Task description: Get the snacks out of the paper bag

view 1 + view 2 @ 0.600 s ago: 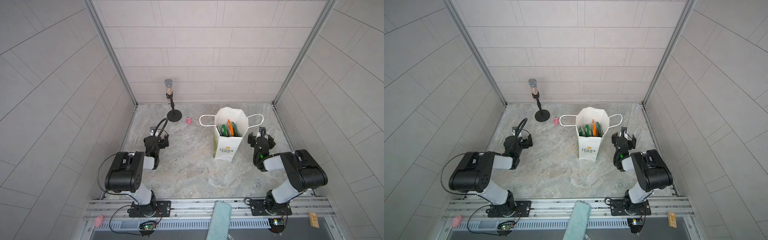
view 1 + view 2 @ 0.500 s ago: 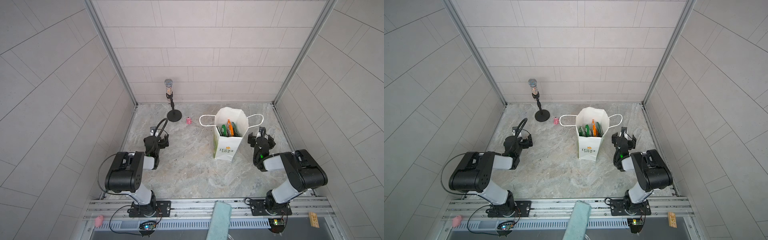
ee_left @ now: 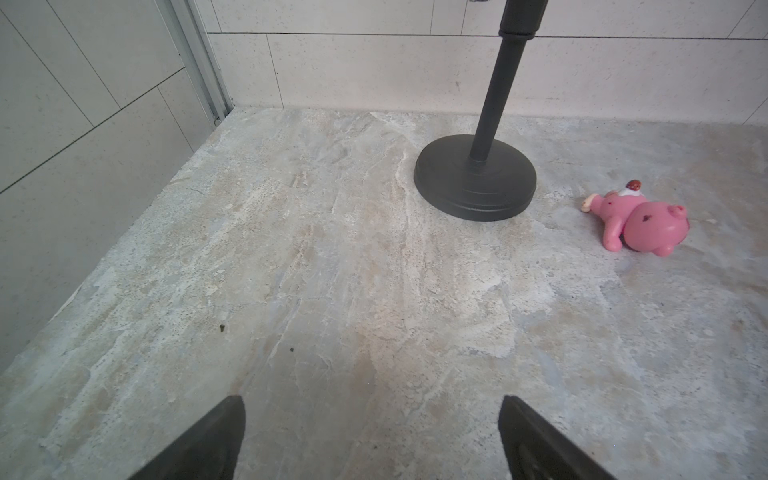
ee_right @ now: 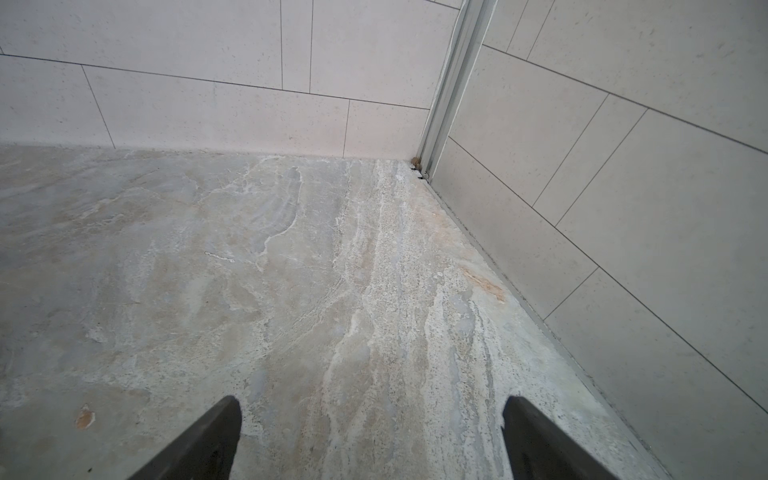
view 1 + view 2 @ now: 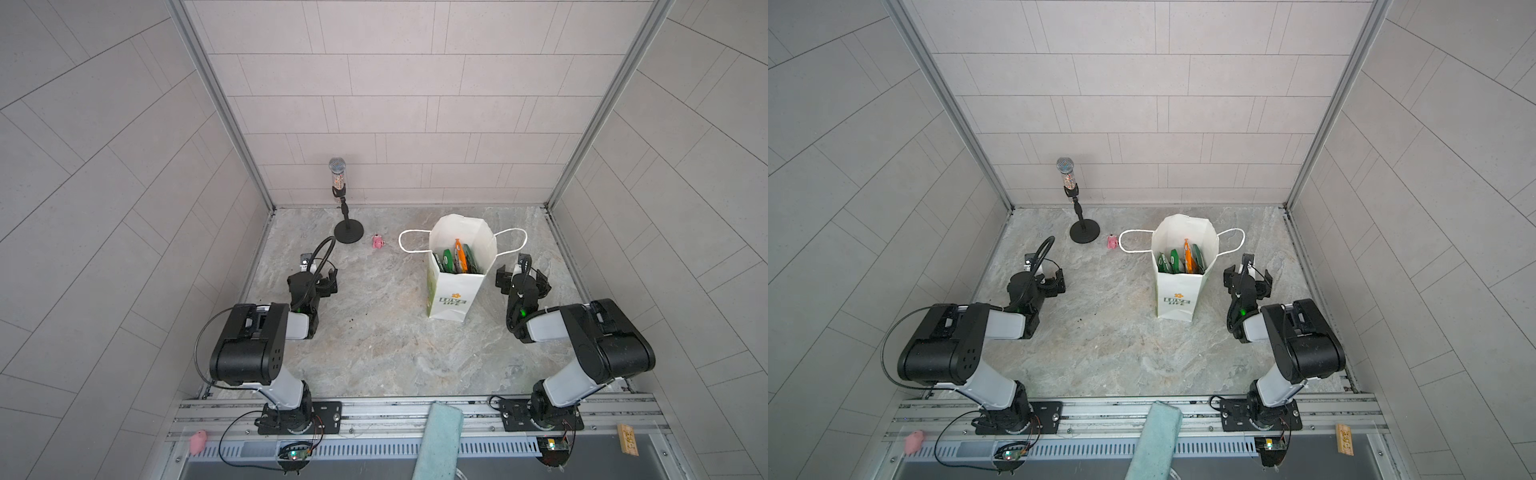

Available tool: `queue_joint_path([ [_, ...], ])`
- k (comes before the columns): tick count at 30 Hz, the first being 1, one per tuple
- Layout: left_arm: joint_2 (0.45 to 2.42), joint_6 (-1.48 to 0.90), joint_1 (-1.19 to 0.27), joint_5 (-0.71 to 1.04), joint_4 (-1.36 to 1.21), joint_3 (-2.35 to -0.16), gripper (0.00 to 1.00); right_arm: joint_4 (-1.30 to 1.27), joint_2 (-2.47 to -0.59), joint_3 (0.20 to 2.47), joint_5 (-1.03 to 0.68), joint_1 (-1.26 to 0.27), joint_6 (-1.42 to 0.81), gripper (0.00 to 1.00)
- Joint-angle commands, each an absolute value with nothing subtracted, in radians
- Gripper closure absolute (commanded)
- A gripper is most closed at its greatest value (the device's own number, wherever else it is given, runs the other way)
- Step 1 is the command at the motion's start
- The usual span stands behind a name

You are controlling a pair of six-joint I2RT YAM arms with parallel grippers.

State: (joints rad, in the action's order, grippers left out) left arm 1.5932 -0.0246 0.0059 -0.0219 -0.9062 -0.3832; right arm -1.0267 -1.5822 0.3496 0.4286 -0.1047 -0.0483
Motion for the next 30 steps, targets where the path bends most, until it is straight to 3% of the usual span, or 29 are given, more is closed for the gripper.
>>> queue_joint_path([
  [1,1.587,-0.012,0.007,-0.014,-0.91,-0.401,0.0,-1.024,-1.589,0.345,0.431,-0.109,-0.034,0.01],
  [6,1.582,-0.013,0.007,-0.017,-0.915,-0.397,0.0,-1.026,-1.588,0.344,0.431,-0.108,-0.034,0.01],
  [10,1.519,-0.054,0.003,-0.143,-0.874,-0.393,0.0,-1.039,-1.543,0.31,0.451,-0.108,-0.051,0.01],
  [14,1.379,-0.109,0.0,-0.265,-0.613,-0.457,0.0,-1.229,-1.572,0.234,0.436,-0.112,-0.029,0.01],
  [17,1.286,-0.275,0.0,-0.336,-0.336,-0.555,0.0,-1.208,-1.551,0.237,0.427,-0.113,-0.026,0.01],
  [25,1.163,-0.567,-0.059,0.021,-0.041,-0.739,0.0,-0.67,-1.284,0.392,0.561,-0.111,-0.12,0.01],
  [30,1.136,-0.705,-0.136,0.274,0.003,-0.834,0.0,-0.274,-1.159,0.494,0.53,-0.106,-0.301,0.01],
])
